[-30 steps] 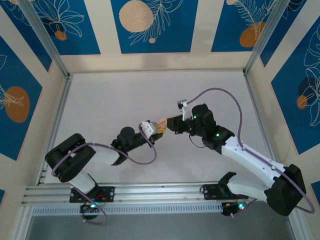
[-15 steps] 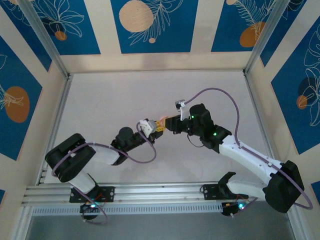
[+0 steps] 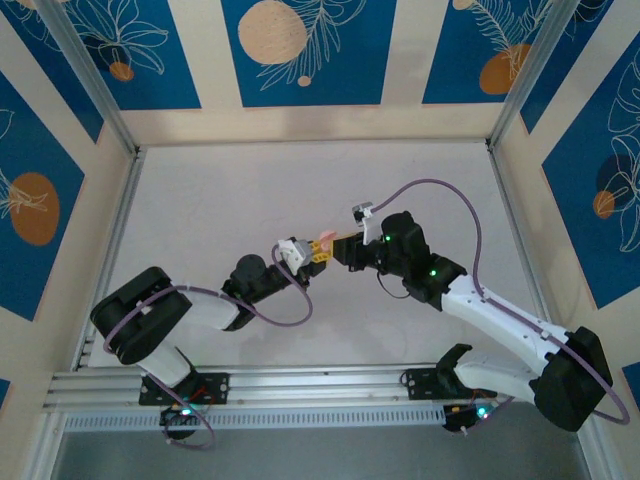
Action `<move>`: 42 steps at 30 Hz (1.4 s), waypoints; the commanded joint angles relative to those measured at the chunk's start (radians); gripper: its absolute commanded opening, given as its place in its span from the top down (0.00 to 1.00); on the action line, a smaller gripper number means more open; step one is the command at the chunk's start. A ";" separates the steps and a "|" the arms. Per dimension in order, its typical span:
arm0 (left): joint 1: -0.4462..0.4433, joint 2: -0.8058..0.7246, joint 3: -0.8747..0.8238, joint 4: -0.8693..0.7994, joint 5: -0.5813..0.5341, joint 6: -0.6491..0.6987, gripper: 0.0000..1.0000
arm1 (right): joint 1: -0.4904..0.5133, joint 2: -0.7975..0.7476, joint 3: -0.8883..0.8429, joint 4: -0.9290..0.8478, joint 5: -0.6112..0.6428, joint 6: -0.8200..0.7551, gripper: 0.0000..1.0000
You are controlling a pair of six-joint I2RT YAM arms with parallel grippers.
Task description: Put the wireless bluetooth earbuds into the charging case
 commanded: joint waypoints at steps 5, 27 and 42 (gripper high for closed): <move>-0.006 -0.018 -0.006 0.075 -0.007 -0.019 0.86 | 0.007 0.007 -0.010 -0.045 0.002 -0.011 0.79; -0.006 -0.037 -0.007 0.037 -0.007 0.004 0.86 | 0.006 -0.029 0.037 -0.060 -0.038 -0.023 0.47; -0.006 -0.039 -0.005 0.026 0.011 0.010 0.86 | -0.130 -0.098 0.020 -0.041 -0.310 0.089 0.53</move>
